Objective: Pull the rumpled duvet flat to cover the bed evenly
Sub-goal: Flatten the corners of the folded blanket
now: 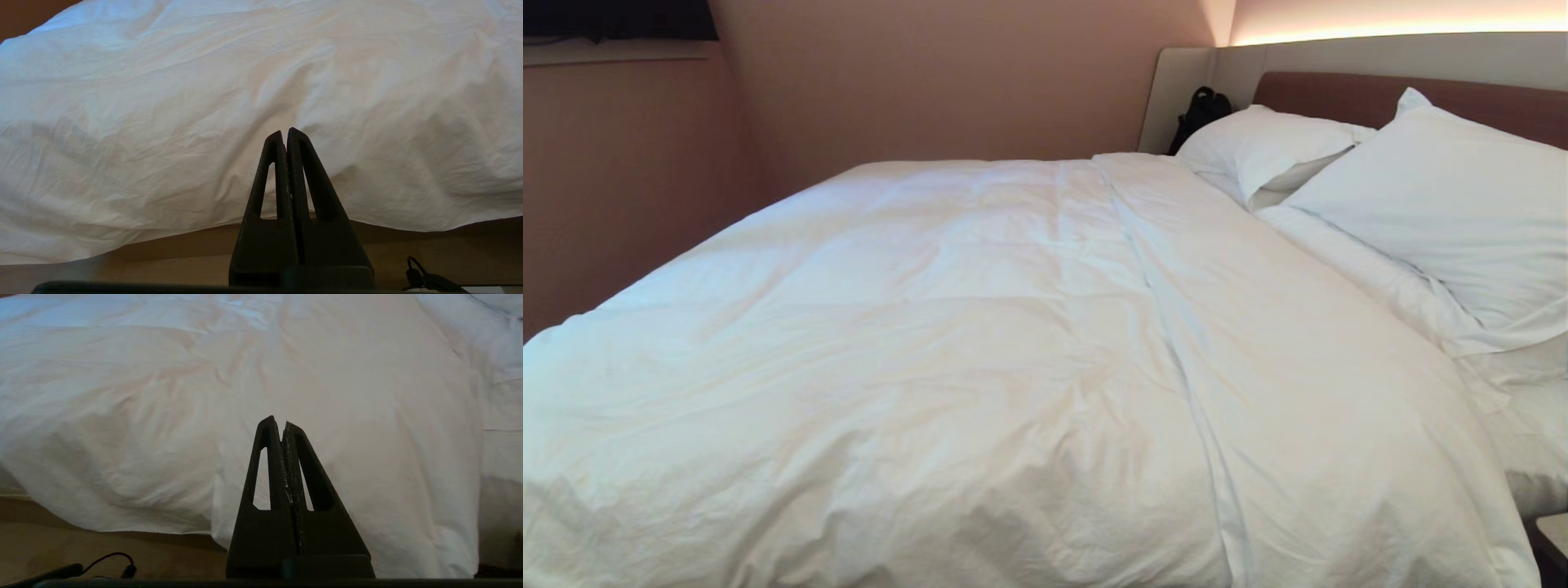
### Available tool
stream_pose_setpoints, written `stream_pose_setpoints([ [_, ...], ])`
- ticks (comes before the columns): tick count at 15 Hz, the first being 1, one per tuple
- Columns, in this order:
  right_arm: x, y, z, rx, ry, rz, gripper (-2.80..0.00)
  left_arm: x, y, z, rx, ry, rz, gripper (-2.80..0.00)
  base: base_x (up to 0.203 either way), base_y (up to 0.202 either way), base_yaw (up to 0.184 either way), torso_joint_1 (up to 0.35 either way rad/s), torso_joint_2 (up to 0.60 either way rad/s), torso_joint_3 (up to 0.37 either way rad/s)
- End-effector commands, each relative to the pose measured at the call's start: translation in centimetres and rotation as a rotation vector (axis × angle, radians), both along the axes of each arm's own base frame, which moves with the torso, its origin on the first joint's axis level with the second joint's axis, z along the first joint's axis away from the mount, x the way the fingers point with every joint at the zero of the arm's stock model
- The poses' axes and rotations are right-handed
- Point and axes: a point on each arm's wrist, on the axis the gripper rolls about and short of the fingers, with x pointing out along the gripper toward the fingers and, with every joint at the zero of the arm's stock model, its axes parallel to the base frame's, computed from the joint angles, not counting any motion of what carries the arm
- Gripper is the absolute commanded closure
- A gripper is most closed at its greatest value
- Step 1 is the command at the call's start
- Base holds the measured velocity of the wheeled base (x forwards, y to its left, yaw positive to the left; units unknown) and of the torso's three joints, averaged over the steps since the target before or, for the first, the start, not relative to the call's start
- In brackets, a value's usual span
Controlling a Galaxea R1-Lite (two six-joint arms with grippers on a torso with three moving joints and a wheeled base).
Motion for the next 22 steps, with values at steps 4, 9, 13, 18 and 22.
stream_pose_setpoints([
  [4,0.0,-0.5,0.6,-0.034,-0.248,-0.204,0.0,0.0,0.0,0.0,0.001,0.0,-0.001,0.0,0.0,0.0,0.0,0.0,0.0,0.0],
  [9,-1.7,-0.4,1.3,-0.036,-0.085,-0.079,0.0,0.0,0.0,0.0,0.001,0.0,-0.001,0.0,0.0,0.0,0.0,0.0,0.0,0.0],
  [13,-3.2,-0.3,0.4,-0.039,-0.134,-0.064,0.0,0.0,0.0,0.0,0.001,0.0,-0.001,0.0,0.0,0.0,0.0,0.0,0.0,0.0],
  [18,-2.7,-0.4,-2.3,-0.051,-0.132,-0.095,0.0,0.0,0.0,0.0,0.001,0.0,-0.001,0.0,0.0,0.0,0.0,0.0,0.0,0.0],
  [22,-2.2,-0.4,-3.5,-0.063,-0.101,-0.106,0.0,0.0,0.0,0.0,0.001,0.0,-0.001,0.0,0.0,0.0,0.0,0.0,0.0,0.0],
])
